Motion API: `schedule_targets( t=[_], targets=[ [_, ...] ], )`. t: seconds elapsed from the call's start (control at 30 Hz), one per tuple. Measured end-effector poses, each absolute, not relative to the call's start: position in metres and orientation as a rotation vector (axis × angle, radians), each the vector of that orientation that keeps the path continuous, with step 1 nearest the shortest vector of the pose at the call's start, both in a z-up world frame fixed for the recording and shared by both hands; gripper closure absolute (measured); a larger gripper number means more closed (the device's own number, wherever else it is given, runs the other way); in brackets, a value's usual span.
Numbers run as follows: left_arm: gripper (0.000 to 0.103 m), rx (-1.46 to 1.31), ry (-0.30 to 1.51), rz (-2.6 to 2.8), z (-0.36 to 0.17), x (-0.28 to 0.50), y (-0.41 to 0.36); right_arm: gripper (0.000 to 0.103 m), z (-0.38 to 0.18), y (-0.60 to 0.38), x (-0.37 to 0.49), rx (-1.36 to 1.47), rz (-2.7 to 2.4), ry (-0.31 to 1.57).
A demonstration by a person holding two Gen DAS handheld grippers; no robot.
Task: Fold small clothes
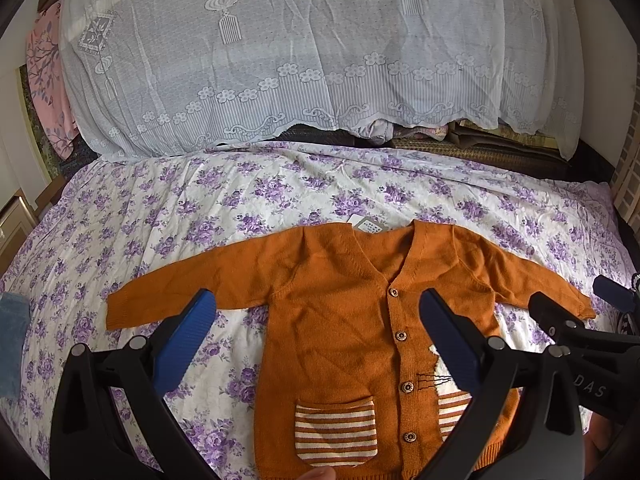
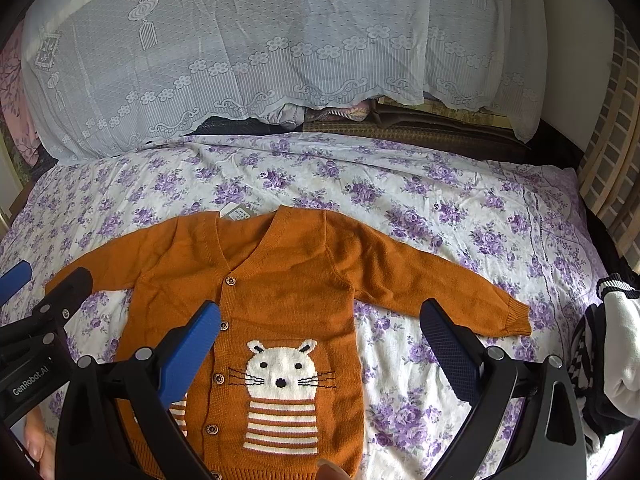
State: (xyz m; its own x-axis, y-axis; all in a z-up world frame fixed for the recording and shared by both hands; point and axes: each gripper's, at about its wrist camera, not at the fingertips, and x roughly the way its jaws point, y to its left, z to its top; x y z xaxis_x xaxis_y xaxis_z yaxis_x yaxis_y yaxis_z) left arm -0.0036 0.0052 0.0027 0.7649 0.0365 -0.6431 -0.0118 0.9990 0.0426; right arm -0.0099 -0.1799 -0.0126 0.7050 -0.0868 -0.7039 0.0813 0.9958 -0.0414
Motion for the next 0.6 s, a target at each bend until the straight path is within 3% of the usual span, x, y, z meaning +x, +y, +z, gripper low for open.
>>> schedule_targets(
  t=[0.6],
  targets=[
    [0.004,0.037,0.702,0.027,0.0027,-0.0031,0.0049,0.003,-0.0140,-0.1794,-0.0105,-0.005,-0.092,0.783]
  ],
)
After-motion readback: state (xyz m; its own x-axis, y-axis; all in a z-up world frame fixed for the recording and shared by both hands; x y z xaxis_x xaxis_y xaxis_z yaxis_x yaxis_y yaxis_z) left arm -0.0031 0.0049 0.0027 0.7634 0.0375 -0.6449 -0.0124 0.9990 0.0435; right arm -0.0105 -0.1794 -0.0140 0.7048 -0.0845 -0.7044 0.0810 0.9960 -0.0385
